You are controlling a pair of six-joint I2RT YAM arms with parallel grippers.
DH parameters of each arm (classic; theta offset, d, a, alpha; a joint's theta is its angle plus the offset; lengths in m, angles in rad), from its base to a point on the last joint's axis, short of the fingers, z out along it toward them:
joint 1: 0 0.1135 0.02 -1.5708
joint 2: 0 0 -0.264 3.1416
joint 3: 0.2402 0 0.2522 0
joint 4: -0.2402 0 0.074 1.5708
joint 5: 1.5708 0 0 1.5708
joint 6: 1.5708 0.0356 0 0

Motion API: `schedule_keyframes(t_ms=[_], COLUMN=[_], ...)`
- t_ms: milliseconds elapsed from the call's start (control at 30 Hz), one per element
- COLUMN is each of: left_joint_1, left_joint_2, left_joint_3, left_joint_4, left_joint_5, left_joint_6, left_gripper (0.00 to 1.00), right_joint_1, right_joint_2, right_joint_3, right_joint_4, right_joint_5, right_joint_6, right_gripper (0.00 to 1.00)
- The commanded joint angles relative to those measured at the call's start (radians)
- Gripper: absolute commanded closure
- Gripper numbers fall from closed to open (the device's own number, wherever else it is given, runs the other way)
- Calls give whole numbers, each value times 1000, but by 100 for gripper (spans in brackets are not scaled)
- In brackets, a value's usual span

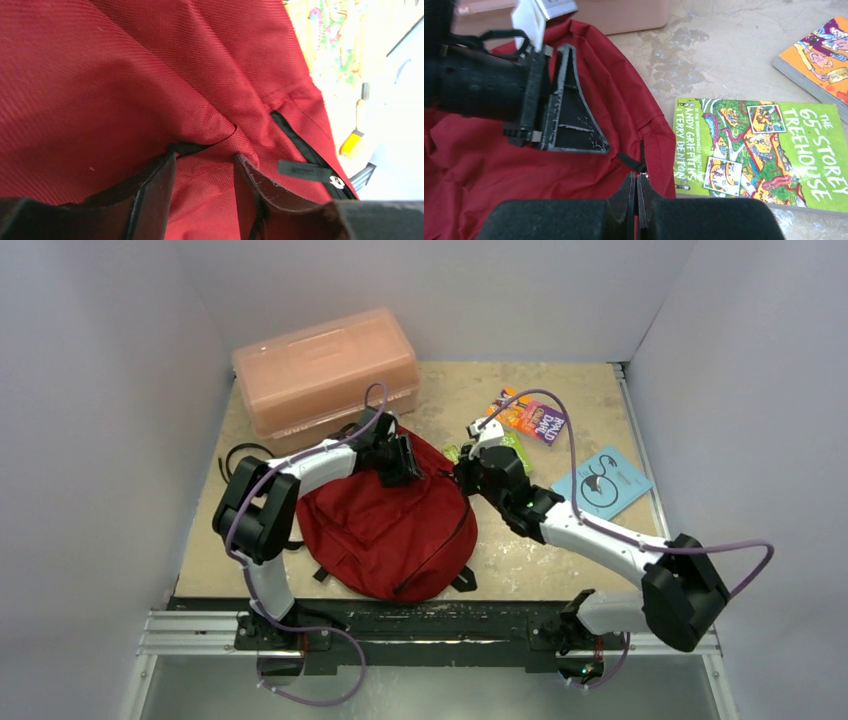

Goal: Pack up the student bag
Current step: Unzip the student bag at the center of the board.

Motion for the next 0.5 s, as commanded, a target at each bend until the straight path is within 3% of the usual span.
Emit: schedule_keyframes(t_ms=[0, 167, 333, 467], left_joint_1=[17, 46, 55, 56], left_joint_2=[55, 90, 98, 89], left_joint_3=[11, -35, -46, -48], left_joint_4=[81, 150, 173, 177], left_joint_5=[-77, -99, -139, -144], left_joint_6=[-61, -120, -120, -101], left_gripper=[60, 74, 75, 75], right_joint_1=[-10, -14, -14, -13], right_joint_2=[-108, -203, -324, -403], right_joint_3=[-48, -91, -152, -172], right_joint_4=[72, 29, -29, -122], right_joint_5=[-25, -53, -136, -309], right_joint_6=[30, 34, 53, 51], right_gripper=[100, 100, 100, 100])
